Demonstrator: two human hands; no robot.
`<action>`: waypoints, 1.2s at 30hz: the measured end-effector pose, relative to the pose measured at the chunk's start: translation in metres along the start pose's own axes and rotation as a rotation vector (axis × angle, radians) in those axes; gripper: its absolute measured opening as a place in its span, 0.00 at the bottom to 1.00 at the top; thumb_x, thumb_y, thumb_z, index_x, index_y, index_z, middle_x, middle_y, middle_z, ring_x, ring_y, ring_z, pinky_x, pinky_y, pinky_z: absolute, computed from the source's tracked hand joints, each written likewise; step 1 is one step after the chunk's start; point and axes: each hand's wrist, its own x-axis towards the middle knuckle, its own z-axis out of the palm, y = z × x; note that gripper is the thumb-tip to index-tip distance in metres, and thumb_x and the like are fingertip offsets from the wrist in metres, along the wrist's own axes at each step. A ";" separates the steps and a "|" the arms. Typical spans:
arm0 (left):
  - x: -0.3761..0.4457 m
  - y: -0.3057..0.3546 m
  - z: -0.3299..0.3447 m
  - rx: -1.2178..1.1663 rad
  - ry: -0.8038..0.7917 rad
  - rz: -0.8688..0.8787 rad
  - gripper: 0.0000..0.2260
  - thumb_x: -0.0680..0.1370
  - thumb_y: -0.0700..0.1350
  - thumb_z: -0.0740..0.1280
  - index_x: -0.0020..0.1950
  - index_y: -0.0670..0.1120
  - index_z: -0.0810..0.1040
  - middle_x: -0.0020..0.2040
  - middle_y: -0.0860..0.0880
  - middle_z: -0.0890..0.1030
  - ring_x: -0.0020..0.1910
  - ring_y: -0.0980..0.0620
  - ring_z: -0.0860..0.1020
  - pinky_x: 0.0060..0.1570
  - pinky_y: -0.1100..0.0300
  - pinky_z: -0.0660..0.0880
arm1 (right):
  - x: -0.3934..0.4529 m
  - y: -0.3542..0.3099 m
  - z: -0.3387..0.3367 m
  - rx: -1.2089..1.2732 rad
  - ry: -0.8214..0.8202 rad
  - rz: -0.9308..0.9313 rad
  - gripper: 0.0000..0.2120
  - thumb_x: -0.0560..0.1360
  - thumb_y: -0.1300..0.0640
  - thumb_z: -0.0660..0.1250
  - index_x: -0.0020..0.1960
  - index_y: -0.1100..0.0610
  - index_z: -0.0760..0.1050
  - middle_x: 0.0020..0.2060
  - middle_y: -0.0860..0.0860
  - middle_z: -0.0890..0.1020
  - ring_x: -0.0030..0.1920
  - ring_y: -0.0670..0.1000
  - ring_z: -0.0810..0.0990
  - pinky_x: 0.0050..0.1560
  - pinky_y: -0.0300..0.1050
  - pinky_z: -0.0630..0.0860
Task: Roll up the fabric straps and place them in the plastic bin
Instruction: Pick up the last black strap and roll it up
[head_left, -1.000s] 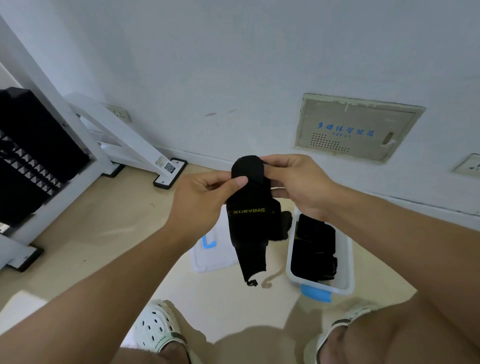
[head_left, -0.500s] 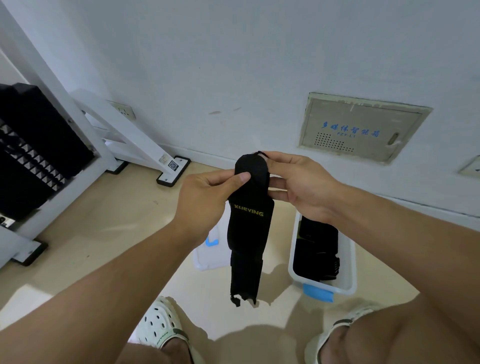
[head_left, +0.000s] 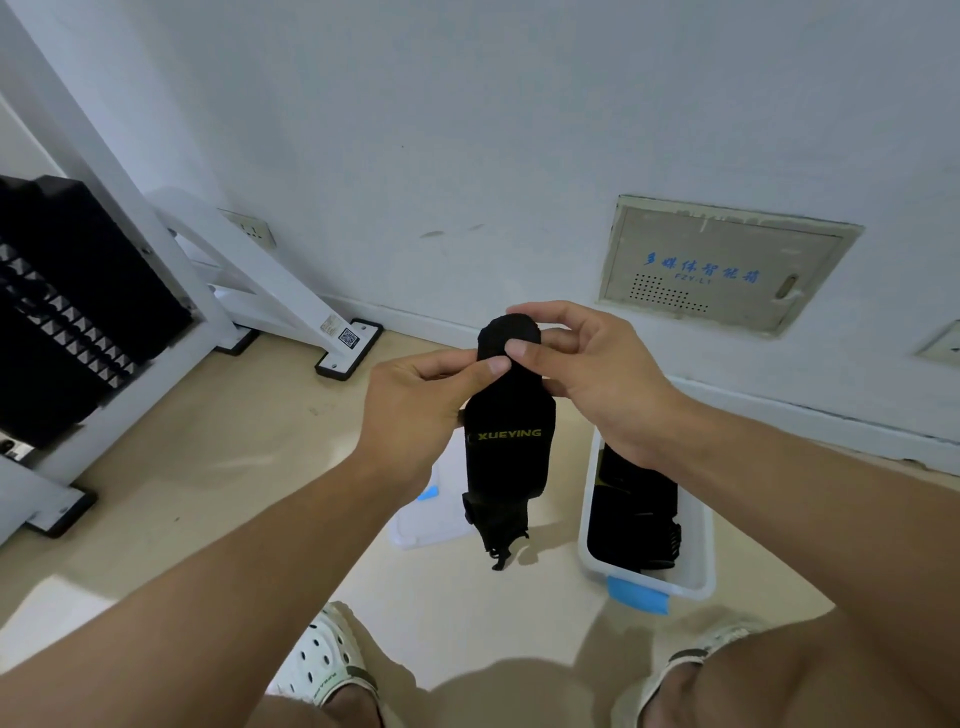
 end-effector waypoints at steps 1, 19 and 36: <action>0.000 0.000 0.001 -0.009 0.003 -0.008 0.07 0.74 0.40 0.77 0.51 0.41 0.88 0.47 0.43 0.88 0.47 0.45 0.87 0.51 0.48 0.84 | 0.000 -0.001 0.001 0.004 -0.002 0.000 0.13 0.78 0.62 0.72 0.61 0.52 0.81 0.48 0.51 0.88 0.48 0.51 0.87 0.48 0.42 0.83; -0.003 -0.009 0.007 0.300 -0.336 -0.233 0.16 0.70 0.46 0.82 0.55 0.48 0.85 0.49 0.50 0.88 0.49 0.53 0.87 0.49 0.61 0.81 | -0.001 -0.008 0.005 0.285 -0.097 0.036 0.11 0.79 0.64 0.68 0.59 0.54 0.80 0.45 0.50 0.86 0.43 0.48 0.84 0.43 0.40 0.80; -0.012 -0.012 0.015 0.304 -0.182 0.006 0.11 0.79 0.49 0.73 0.50 0.42 0.87 0.44 0.43 0.87 0.40 0.50 0.86 0.44 0.62 0.81 | 0.004 -0.011 -0.006 0.123 0.098 0.085 0.12 0.79 0.64 0.68 0.60 0.52 0.81 0.46 0.52 0.86 0.45 0.51 0.85 0.45 0.44 0.80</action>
